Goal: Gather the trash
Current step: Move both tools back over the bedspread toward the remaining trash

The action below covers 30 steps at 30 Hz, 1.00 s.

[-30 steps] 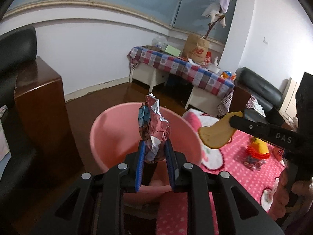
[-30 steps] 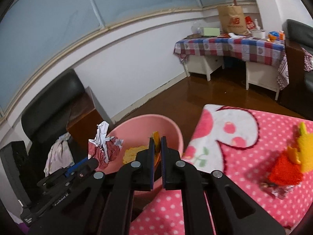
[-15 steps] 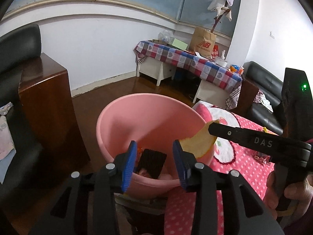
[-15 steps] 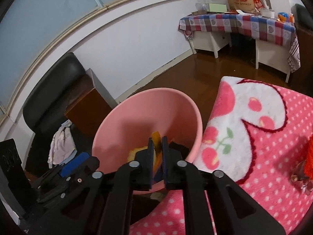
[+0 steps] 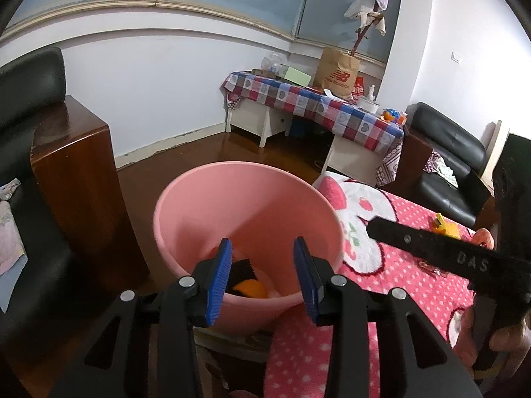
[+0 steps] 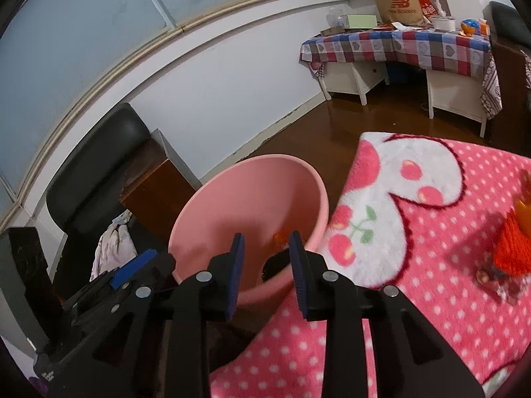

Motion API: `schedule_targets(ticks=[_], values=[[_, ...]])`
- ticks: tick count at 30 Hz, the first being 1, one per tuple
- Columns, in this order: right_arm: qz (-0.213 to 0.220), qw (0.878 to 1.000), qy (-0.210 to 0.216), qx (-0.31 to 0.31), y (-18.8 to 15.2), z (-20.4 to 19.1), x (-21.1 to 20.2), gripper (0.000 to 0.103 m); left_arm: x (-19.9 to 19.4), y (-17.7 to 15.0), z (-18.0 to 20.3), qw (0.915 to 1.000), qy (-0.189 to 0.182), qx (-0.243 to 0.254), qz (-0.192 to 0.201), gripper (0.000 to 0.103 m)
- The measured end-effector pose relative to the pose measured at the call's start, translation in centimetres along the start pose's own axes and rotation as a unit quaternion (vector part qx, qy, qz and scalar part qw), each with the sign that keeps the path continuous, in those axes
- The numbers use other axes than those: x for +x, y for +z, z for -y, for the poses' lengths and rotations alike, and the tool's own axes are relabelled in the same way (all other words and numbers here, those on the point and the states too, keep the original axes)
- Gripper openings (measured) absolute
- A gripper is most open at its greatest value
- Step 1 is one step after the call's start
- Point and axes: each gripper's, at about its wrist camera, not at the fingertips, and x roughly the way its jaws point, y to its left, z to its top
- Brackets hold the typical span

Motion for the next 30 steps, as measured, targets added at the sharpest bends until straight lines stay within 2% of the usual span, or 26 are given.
schedule_targets(ticks=[7, 13, 21, 30], values=[[-0.004, 1.000, -0.006, 0.009, -2.6, 1.1, -2.7, 0.028, -0.6, -0.5, 2.2, 0.9998, -0.014, 0.015, -0.006, 0.038], [0.000, 0.999, -0.033, 0.017, -5.3, 3.2, -6.2, 0.028, -0.7, -1.2, 4.7, 0.9987, -0.031, 0.037, -0.016, 0.038], [0.011, 0.993, -0.084, 0.079, -9.6, 8.0, -11.3, 0.028, -0.6, -1.8, 8.1, 0.9961, -0.058, 0.064, -0.021, 0.038], [0.033, 0.979, -0.134, 0.151, -13.4, 12.1, -16.4, 0.028, -0.2, -2.7, 10.9, 0.9919, -0.085, 0.088, -0.035, 0.038]])
